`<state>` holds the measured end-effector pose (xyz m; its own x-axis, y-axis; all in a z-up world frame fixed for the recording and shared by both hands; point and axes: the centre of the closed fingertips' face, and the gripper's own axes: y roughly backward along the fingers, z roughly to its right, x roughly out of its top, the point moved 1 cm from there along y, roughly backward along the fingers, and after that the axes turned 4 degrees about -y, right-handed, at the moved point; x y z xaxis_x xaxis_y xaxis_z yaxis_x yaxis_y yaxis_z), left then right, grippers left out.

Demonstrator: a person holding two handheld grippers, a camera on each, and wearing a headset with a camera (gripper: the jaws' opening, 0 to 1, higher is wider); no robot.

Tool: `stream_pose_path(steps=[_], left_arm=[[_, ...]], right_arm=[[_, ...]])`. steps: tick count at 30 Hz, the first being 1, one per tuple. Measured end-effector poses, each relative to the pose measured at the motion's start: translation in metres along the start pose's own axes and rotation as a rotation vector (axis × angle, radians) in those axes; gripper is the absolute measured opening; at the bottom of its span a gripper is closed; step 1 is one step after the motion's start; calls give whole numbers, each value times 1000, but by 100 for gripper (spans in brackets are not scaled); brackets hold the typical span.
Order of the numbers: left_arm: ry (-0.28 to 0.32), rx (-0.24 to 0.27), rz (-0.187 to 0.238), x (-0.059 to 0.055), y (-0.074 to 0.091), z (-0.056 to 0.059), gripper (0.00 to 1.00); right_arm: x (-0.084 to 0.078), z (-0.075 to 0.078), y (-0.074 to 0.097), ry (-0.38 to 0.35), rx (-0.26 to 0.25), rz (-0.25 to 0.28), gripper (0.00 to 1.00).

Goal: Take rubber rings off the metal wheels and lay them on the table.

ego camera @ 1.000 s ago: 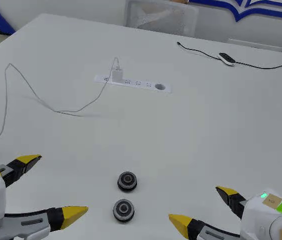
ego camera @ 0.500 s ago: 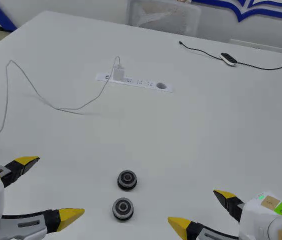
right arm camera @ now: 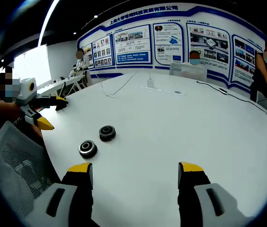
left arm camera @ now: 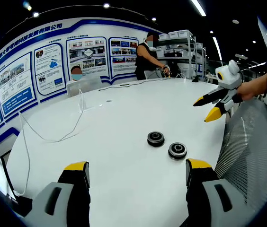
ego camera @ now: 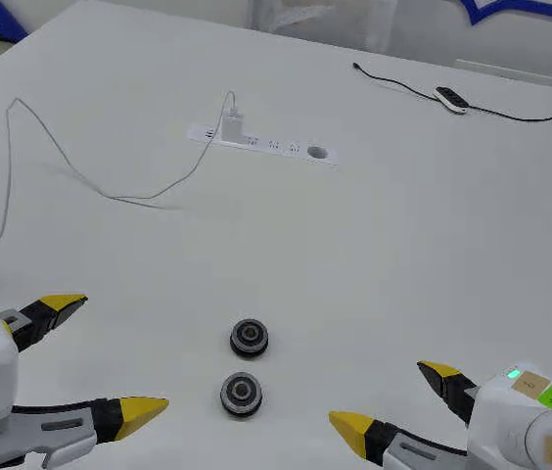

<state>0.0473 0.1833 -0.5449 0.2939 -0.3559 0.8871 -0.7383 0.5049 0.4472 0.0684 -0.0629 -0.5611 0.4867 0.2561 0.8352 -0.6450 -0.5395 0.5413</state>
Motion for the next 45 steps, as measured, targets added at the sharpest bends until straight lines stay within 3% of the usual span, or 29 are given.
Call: stream_pose_path(steps=[16,27,34,38,45], left_arm=[[-37,-58,-5,7,-20,7,71],[-100,-146,-9,17,-40,33,60],[-122,-228,-29,14,-53,55,51],[-125,-258,-34,13,-58,62,42],[-135,-290,-45,13,-69,71,40]], right_arm=[[-8,6,-4,-44,-3,-15,70],[-9,3,-6,-83,13,-9,69],[-11,2,-7,-91,20,-12,68],[-11,1,-7,-104,24,-8,68],[-12,-2,-6,-103,39,-10,66]])
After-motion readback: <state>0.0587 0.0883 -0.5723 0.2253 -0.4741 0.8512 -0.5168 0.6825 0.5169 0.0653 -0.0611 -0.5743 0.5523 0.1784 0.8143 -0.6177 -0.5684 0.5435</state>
